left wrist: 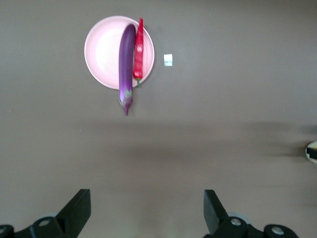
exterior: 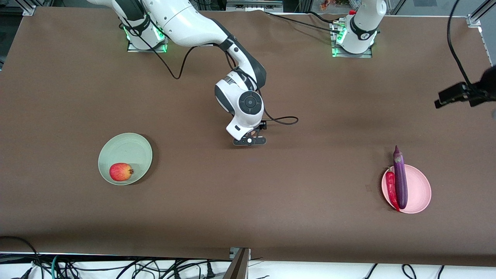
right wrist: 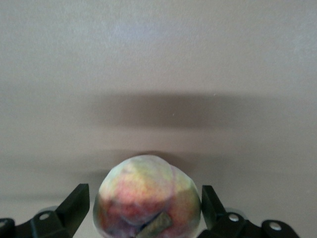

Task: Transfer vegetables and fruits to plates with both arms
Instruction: 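Lift the peach with the right gripper while the left gripper withdraws, then carry the peach to the green plate and open the right gripper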

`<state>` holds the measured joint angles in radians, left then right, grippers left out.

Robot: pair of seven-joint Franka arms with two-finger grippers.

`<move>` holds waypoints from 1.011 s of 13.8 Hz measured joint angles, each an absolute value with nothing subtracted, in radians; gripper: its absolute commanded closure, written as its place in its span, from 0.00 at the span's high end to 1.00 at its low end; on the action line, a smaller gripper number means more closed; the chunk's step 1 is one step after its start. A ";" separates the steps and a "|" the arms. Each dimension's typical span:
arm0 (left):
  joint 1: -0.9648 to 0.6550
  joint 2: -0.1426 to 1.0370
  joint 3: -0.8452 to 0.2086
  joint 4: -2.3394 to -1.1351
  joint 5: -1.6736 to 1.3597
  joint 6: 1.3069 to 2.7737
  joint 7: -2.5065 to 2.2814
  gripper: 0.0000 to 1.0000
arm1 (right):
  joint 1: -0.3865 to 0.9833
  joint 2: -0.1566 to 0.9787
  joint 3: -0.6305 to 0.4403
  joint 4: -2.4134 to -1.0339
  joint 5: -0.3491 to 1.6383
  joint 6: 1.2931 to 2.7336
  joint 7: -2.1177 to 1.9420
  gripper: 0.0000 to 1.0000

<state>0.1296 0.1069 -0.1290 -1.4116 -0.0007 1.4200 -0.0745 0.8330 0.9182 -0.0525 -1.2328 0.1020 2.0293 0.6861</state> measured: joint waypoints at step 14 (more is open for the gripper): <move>-0.044 0.015 0.064 -1.580 -0.022 1.536 -0.070 1.00 | 0.789 0.867 -0.087 -1.227 0.101 1.979 0.618 0.19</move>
<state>-0.0440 0.0152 0.0639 -1.5802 -0.0225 1.5360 -0.0705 0.7894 0.8669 -0.0873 -1.2272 0.1011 1.9791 0.6183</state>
